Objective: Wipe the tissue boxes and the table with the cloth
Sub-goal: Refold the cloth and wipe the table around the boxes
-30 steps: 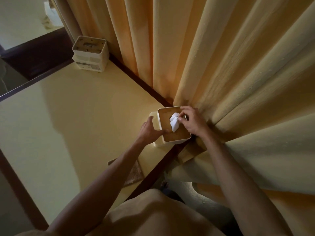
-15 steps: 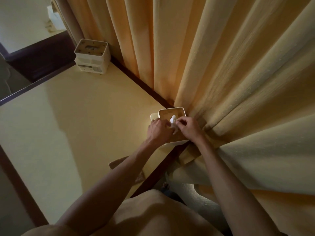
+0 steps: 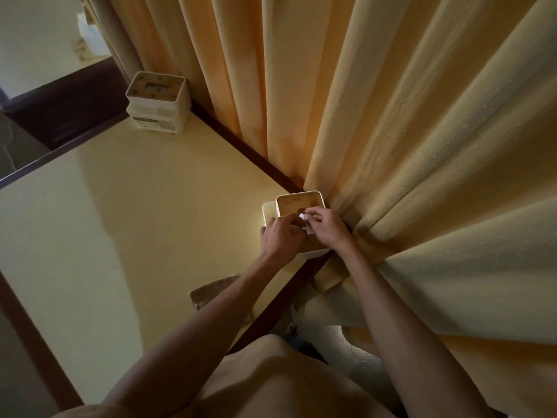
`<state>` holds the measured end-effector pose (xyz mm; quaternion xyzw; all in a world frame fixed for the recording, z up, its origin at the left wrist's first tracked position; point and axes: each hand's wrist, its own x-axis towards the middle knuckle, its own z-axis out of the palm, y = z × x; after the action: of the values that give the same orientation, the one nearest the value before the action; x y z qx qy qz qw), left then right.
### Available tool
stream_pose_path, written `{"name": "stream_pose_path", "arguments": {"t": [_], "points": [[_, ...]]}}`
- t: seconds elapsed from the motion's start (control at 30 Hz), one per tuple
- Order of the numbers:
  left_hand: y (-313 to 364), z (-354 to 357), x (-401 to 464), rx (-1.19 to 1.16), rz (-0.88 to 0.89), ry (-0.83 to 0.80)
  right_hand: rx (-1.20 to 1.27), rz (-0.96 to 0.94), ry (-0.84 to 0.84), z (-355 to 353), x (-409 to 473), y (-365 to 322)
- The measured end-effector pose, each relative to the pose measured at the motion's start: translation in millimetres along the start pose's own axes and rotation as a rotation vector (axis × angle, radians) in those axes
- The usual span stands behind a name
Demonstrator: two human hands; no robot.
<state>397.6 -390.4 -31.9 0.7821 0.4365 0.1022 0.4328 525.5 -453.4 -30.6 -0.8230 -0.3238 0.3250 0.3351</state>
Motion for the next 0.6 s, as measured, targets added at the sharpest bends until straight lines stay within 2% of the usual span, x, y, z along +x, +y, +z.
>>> {"name": "stream_pose_path", "arguments": {"t": [0.1,0.37,0.5,0.6], "points": [[-1,0,-1,0.003,0.005,-0.010,-0.058,-0.018,-0.010,1,2,-4],[-12,-4,2,-0.064,0.004,-0.018,-0.032,-0.069,0.156,-2,-4,3],[-5,-6,10,-0.128,-0.021,-0.029,0.022,-0.062,0.123,-2,-13,6],[2,-3,15,-0.116,-0.054,0.033,0.104,-0.069,0.137,3,-13,9]]}}
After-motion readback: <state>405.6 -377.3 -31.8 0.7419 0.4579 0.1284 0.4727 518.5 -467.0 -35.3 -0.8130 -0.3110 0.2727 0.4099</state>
